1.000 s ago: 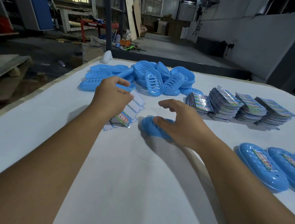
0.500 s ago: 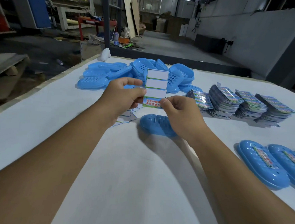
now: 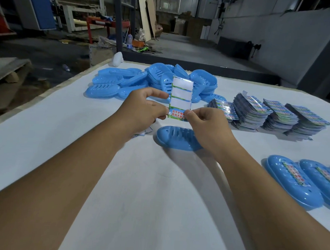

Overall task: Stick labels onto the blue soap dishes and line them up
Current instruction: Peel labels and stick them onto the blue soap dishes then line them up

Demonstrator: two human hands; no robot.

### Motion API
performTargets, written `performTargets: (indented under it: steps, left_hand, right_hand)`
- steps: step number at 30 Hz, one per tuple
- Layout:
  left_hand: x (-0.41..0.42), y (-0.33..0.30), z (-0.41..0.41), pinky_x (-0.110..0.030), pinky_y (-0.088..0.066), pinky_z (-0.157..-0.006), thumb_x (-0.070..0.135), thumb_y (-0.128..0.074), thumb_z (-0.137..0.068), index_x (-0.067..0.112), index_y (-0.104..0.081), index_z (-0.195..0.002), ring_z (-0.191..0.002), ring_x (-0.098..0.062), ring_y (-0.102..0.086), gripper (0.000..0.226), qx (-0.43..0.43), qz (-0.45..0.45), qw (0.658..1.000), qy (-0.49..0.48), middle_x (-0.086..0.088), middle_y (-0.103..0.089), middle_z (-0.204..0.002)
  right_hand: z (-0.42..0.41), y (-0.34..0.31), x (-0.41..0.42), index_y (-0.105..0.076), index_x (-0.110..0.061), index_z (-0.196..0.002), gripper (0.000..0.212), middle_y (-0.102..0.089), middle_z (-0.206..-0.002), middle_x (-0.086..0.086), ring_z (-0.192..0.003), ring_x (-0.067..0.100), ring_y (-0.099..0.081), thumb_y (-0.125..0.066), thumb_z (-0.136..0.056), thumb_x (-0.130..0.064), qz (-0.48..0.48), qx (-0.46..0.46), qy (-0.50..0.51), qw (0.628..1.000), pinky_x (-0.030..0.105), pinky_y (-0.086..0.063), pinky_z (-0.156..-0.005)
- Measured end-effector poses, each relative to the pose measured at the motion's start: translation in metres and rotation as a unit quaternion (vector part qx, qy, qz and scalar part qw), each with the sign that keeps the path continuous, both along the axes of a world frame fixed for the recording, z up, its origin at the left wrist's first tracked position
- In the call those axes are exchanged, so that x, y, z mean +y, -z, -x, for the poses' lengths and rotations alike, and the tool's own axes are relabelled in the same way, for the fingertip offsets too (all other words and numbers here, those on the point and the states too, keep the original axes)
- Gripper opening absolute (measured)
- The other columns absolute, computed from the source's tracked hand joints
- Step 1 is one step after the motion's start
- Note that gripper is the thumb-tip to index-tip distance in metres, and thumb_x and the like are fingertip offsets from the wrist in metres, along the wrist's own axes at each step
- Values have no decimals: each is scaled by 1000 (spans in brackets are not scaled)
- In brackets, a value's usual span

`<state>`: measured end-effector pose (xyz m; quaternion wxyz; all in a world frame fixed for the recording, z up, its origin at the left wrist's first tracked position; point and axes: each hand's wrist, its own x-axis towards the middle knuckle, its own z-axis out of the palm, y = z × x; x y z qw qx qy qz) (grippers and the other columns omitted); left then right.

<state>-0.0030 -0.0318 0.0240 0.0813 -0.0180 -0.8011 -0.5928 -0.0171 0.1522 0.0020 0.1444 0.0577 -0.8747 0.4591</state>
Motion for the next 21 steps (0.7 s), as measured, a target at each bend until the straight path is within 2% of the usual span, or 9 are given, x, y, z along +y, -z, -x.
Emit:
performTargets:
  steps: [2,3,5,7,10,13,17,19,21]
  left_hand:
    - [0,1,-1,-26,-56,-71,16,-76,-88,31,-69,-111,-75,-3,-73,29,4,-3,1000,9,7,-79,-81]
    - [0,1,-2,-27,-56,-73,16,-76,-87,32,-68,-112,-77,-5,-73,30,5,-4,1000,13,6,-79,-82]
    - [0,1,-3,-31,-56,-78,18,-77,-87,33,-68,-112,-81,-7,-73,30,11,2,1000,19,7,-79,-84]
    - [1,1,-4,-32,-56,-80,19,-77,-88,32,-68,-113,-81,-7,-73,30,22,9,999,24,8,-79,-84]
    - [2,0,-6,-26,-50,-74,17,-77,-87,30,-67,-113,-75,-1,-70,30,34,12,999,34,8,-79,-83]
    - [4,-1,-7,-26,-50,-72,16,-77,-87,29,-67,-113,-75,-1,-69,30,36,22,998,38,9,-78,-82]
    - [4,0,-7,-25,-50,-76,16,-78,-86,28,-68,-111,-79,-3,-72,29,39,22,998,37,9,-79,-82]
    - [4,0,-7,-24,-50,-77,17,-79,-86,28,-69,-109,-77,-2,-72,27,42,23,998,38,9,-78,-80]
    - [5,0,-7,-24,-51,-79,17,-80,-85,28,-69,-107,-78,0,-73,27,47,28,998,39,11,-78,-79]
  right_hand:
    - [-1,-1,0,-73,-17,-85,23,-66,-70,-13,-63,3,-57,-70,-91,-40,13,5,16,1000,25,-41,-61]
    - [-1,-1,0,-69,-21,-86,20,-67,-77,-12,-69,4,-59,-73,-88,-41,16,10,27,999,25,-43,-63]
    - [-3,-2,0,-65,-24,-82,21,-65,-75,-10,-64,5,-55,-76,-85,-42,16,18,35,999,25,-41,-60]
    - [-5,-4,-2,-70,-21,-74,24,-63,-60,-11,-51,2,-50,-76,-87,-40,29,22,6,999,18,-38,-53]
    - [-13,-5,-7,-75,-17,-71,34,-52,-48,-13,-45,2,-40,-73,-89,-45,53,21,-52,997,14,-30,-46]
    - [-16,-7,-9,-78,-18,-74,34,-50,-49,-11,-46,4,-37,-73,-89,-48,71,13,-81,994,16,-30,-46]
    - [-18,-9,-9,-78,-26,-70,27,-71,-71,8,-51,5,-44,-71,-91,-43,68,7,-73,995,21,-35,-50]
    - [-18,-10,-11,-77,-29,-67,28,-72,-75,8,-52,5,-45,-71,-91,-41,65,10,-64,996,18,-35,-48]
    - [-19,-10,-12,-76,-30,-64,29,-71,-70,6,-47,2,-41,-71,-92,-39,70,10,-61,996,13,-32,-44]
